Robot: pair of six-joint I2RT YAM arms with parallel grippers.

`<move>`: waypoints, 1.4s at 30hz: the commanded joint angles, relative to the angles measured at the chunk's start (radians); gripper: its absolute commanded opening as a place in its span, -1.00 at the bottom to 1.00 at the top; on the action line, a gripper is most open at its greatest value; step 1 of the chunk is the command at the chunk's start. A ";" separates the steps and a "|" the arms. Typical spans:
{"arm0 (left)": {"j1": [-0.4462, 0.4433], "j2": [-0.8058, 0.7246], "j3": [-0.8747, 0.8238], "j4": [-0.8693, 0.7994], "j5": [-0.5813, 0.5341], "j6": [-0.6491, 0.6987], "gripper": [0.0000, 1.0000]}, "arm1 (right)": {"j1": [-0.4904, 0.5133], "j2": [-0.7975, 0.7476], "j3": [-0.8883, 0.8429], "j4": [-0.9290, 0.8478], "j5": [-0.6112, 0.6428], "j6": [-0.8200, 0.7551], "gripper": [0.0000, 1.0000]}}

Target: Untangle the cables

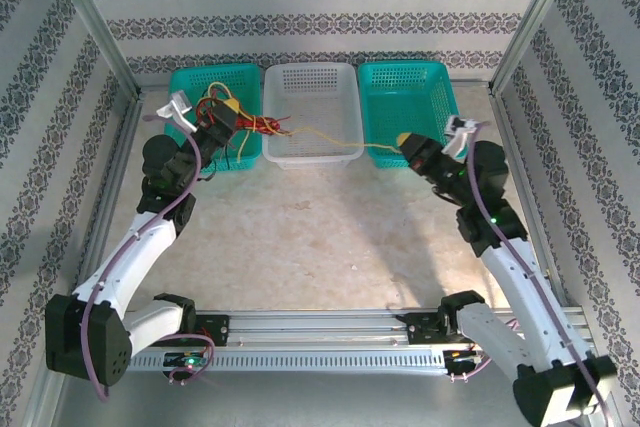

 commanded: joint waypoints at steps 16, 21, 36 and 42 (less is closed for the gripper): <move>0.098 -0.057 -0.055 -0.285 0.093 0.002 -1.00 | -0.622 0.050 0.251 -0.202 -0.221 0.008 -1.00; -0.093 -0.036 -0.095 -0.269 0.094 0.055 -1.00 | -0.612 0.075 0.273 -0.201 -0.214 0.008 -1.00; -0.493 0.334 0.006 -0.324 0.059 0.113 0.99 | -0.488 0.091 0.298 -0.297 -0.113 -0.099 -1.00; -0.493 0.215 0.062 -0.677 -0.076 0.327 0.99 | -0.455 0.105 0.331 -0.353 -0.077 -0.156 -1.00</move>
